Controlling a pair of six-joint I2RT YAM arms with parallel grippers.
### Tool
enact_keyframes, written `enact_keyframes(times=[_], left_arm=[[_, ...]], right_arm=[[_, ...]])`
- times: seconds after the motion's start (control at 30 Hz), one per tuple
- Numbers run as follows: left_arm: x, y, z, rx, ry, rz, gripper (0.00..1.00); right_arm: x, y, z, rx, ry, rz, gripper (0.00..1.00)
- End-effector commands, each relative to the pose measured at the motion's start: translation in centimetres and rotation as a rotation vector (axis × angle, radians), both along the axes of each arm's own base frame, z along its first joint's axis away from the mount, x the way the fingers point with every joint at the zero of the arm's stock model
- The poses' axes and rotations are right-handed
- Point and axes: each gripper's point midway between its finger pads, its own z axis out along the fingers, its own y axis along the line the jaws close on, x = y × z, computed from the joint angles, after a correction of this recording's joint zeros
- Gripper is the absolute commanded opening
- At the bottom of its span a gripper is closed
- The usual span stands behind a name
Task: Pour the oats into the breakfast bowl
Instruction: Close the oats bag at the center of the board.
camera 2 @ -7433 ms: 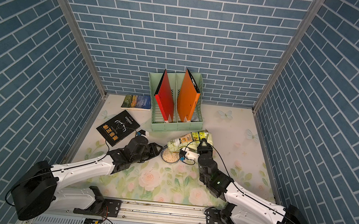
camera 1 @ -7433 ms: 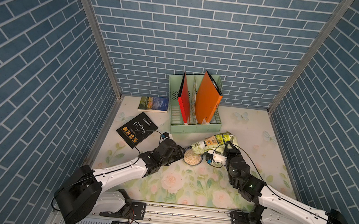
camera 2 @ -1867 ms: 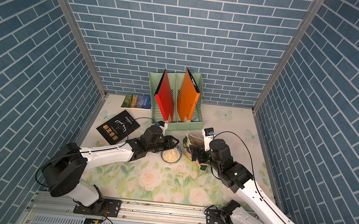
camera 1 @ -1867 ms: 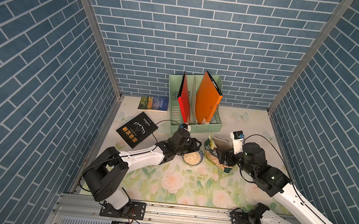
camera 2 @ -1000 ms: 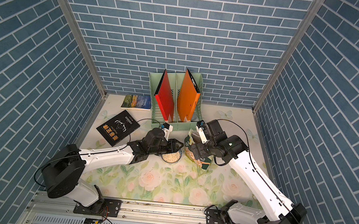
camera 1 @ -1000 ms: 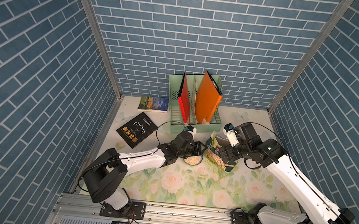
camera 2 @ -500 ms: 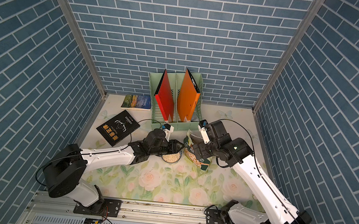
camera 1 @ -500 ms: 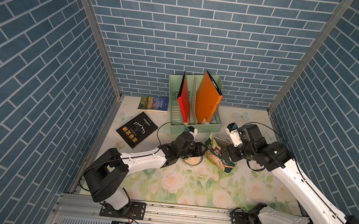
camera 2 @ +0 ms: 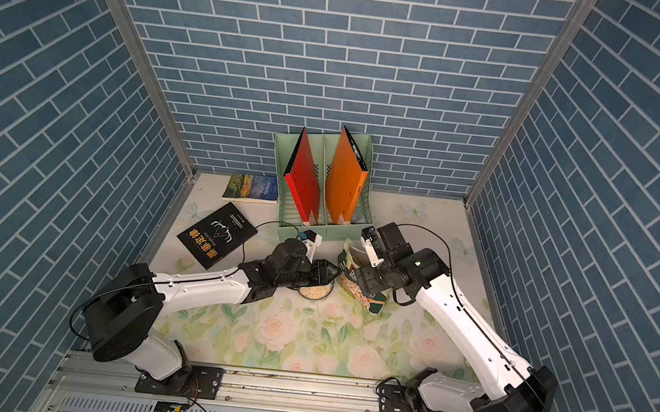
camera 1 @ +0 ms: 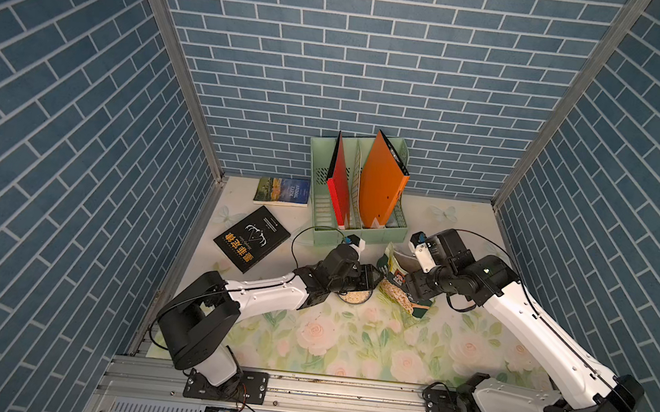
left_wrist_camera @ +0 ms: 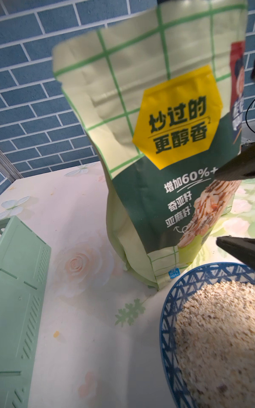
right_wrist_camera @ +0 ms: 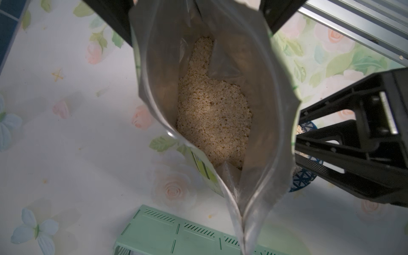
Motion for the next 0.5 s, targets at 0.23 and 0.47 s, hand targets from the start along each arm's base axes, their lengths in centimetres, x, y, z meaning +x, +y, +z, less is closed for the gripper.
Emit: enact_keyframes(times=[0.23,0.47], left_arm=[[0.7,-2.2,1.6,-0.048,-0.029,-0.033,0.49],[1.1,-3.0,2.3,-0.061,-0.04,-0.043,0.5]], right_arm=[[-1.5,0.7,1.6,0.094,0.043,0.005,0.0],[-1.8,2.0,2.1,0.191,0.058,-0.009,0.0]])
